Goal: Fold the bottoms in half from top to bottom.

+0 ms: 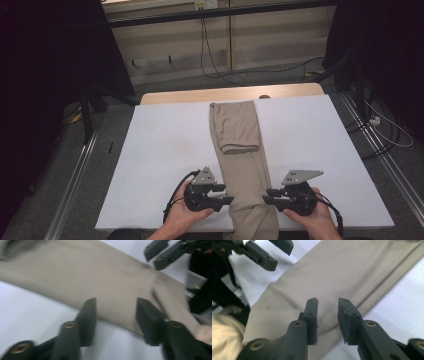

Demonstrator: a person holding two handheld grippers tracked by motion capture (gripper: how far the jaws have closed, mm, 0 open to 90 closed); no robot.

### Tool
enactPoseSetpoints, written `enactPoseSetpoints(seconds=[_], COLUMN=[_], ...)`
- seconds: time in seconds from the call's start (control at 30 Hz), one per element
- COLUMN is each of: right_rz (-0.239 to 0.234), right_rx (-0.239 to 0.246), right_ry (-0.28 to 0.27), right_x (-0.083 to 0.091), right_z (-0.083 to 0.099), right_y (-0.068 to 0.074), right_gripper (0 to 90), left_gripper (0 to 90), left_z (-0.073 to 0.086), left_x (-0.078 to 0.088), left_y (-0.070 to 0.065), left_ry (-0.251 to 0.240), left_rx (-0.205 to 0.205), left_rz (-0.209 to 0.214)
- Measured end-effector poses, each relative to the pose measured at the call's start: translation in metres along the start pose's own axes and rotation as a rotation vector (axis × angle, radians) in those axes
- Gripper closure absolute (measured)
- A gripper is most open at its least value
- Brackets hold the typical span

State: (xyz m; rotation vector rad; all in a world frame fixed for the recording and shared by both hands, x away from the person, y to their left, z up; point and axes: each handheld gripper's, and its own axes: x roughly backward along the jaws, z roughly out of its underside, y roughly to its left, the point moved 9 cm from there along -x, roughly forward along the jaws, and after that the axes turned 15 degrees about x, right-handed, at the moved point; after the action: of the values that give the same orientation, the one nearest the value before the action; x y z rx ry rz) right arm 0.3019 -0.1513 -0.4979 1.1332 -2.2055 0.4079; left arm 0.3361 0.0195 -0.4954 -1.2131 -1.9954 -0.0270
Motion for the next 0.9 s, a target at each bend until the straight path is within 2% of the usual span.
enactPoseSetpoints(seconds=[0.07, 0.17, 0.23, 0.3, 0.33, 0.4, 0.43, 0.53, 0.63, 0.67, 0.77, 0.83, 0.9], right_rz=[0.005, 0.022, 0.026, 0.037, 0.042, 0.055, 0.054, 0.064, 0.095, 0.102, 0.095, 0.089, 0.11], right_rx=[-0.014, -0.014, -0.002, -0.001, 0.0, 0.004, 0.006, 0.015, 0.019, 0.017, -0.005, 0.002, 0.007], right_ry=[-0.028, -0.031, -0.035, -0.042, -0.045, -0.051, -0.057, -0.068, -0.067, -0.07, -0.084, -0.076, -0.064], right_x=[-0.001, -0.005, -0.008, -0.012, -0.015, -0.02, -0.022, -0.029, -0.035, -0.036, -0.045, -0.05, -0.057], right_z=[-0.006, -0.015, -0.021, -0.029, -0.032, -0.039, -0.042, -0.052, -0.058, -0.06, -0.067, -0.07, -0.073], right_y=[-0.01, -0.026, -0.035, -0.046, -0.051, -0.06, -0.064, -0.076, -0.093, -0.097, -0.11, -0.115, -0.123], right_gripper=[63.1, 50.5, 46.5, 43.0, 42.9, 43.1, 44.0, 44.4, 45.4, 46.6, 49.6, 52.3, 54.5], left_gripper=[35.4, 29.7, 19.5, 18.7, 18.6, 15.5, 14.4, 14.6, 15.1, 15.9, 18.7, 22.9, 26.8], left_z=[-0.004, -0.009, -0.016, -0.023, -0.027, -0.033, -0.036, -0.045, -0.057, -0.062, -0.078, -0.084, -0.089], left_x=[-0.002, -0.003, -0.003, -0.004, -0.004, -0.004, -0.005, -0.008, -0.014, -0.017, -0.023, -0.03, -0.036], left_y=[0.009, 0.017, 0.024, 0.03, 0.032, 0.038, 0.04, 0.055, 0.067, 0.072, 0.083, 0.086, 0.092], left_ry=[-0.017, -0.04, -0.066, -0.081, -0.1, -0.108, -0.122, -0.124, -0.146, -0.135, -0.165, -0.139, -0.129], left_rx=[0.011, 0.025, 0.024, 0.014, 0.012, 0.029, 0.036, 0.04, 0.069, 0.065, 0.0, -0.005, -0.001], left_rz=[-0.025, -0.036, -0.066, -0.096, -0.097, -0.113, -0.106, -0.125, -0.123, -0.122, -0.164, -0.16, -0.193])
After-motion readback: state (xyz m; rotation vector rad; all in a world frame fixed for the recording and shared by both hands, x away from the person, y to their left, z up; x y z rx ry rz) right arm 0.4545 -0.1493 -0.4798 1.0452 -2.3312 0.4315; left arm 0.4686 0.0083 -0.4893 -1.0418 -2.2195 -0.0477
